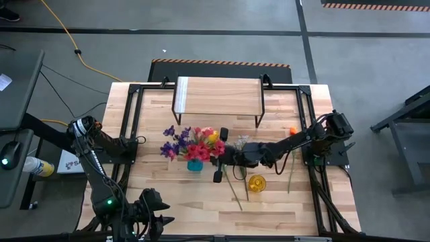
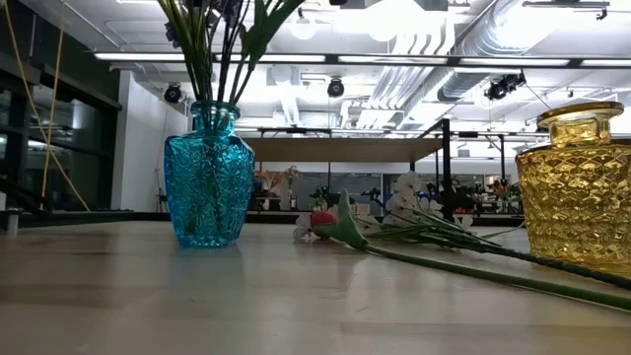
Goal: Pick and place flowers into a vace then onto a shelf
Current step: Put the red flowers into the blue vase
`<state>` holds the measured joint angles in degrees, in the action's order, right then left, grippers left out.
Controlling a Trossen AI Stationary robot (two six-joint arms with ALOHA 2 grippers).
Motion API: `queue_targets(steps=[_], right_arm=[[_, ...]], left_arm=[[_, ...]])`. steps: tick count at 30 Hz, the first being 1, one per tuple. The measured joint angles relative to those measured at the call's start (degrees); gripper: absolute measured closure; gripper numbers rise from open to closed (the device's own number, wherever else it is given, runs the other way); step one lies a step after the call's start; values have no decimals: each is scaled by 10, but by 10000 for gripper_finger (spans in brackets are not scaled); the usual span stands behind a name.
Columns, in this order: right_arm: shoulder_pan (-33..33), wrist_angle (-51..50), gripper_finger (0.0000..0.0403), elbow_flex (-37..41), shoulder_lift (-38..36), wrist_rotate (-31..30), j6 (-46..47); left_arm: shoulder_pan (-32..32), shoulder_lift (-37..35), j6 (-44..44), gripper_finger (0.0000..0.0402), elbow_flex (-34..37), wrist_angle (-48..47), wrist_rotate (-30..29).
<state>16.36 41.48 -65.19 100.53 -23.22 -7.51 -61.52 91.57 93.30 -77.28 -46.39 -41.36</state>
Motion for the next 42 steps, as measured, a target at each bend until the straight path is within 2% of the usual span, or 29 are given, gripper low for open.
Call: queue_targets(steps=[15, 21, 27, 32, 42], right_arm=[[0, -65, 321, 0, 0, 0, 17], [0, -95, 289, 0, 0, 2, 35], [2, -113, 252, 0, 0, 41, 47], [8, -125, 227, 0, 0, 48, 45], [14, -194, 213, 0, -29, 41, 11]], left_arm=[[0, 0, 0, 114, 0, 0, 0], [0, 0, 0, 114, 0, 0, 0], [0, 0, 0, 114, 0, 0, 0], [0, 0, 0, 114, 0, 0, 0], [0, 0, 0, 114, 0, 0, 0]])
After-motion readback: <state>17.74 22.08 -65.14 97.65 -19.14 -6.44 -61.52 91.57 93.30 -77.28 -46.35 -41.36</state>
